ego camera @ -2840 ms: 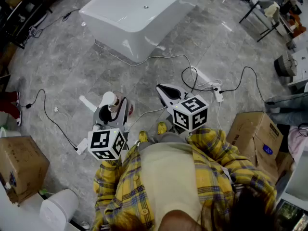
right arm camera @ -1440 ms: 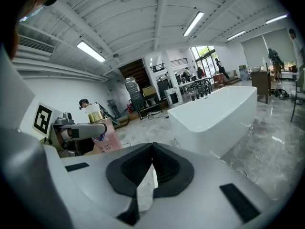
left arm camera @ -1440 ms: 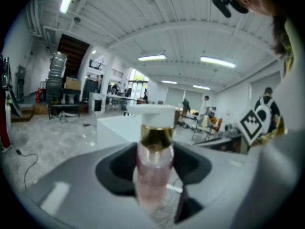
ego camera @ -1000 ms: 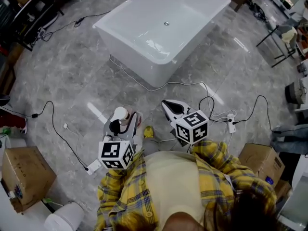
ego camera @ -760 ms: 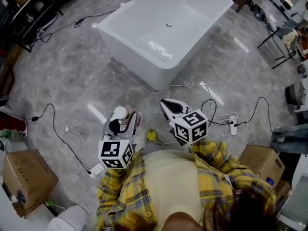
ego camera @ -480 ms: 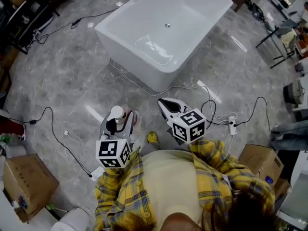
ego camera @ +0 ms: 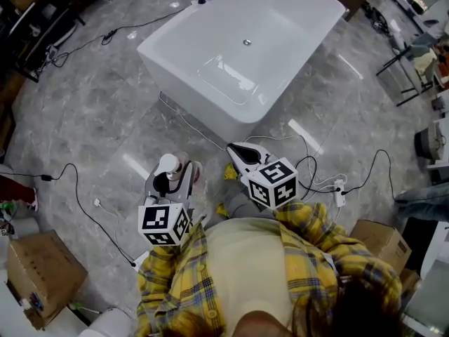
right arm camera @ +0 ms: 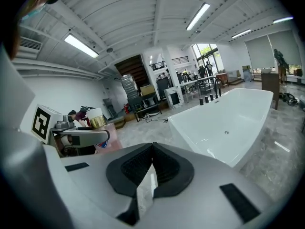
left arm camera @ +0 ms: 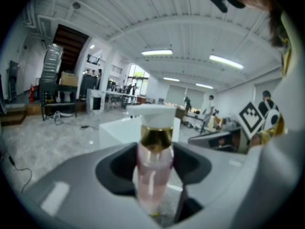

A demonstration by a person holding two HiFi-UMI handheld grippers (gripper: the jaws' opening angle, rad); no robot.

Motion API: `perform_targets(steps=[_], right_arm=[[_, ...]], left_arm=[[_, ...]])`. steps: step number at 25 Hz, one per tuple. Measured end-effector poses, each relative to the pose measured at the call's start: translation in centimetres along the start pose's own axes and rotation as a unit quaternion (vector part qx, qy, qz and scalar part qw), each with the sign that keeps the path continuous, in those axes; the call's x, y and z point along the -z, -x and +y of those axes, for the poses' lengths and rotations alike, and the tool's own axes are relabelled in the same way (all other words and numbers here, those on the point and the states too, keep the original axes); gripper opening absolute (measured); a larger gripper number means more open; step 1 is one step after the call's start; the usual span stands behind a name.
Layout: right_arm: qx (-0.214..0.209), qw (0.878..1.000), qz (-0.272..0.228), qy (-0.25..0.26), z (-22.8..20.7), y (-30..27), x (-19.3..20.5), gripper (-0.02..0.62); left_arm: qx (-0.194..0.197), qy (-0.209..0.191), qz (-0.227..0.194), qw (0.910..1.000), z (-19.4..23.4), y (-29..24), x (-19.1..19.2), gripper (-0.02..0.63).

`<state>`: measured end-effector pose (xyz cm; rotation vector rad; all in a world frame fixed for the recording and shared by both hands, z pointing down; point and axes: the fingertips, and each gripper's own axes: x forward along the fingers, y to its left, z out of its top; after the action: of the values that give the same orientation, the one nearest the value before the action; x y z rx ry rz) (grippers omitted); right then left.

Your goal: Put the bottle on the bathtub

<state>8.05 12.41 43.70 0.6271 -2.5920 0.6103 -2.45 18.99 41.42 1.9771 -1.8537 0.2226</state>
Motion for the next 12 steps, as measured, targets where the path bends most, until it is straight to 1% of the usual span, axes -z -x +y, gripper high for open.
perform_targets(steps=[4,8,12], right_arm=[[-0.019,1.0,0.006,0.008,-2.1,-1.9,-2.0,0.014],[-0.032,0.999,0.011,0.009,-4.4,-3.9,-3.9,0.014],[-0.056,0.998,0.014,0.02,-5.4,-6.1,-5.8,0.014]], left_arm=[[-0.014,0.006,0.001,0.9999,0.9,-3.3,-1.3,0.221],[-0.024,0.036,-0.008,0.9991,1.7,-6.4,-2.8,0.221],[-0.037,0.035,-0.002,0.9987,2.6,-8.9,-3.8,0.221]])
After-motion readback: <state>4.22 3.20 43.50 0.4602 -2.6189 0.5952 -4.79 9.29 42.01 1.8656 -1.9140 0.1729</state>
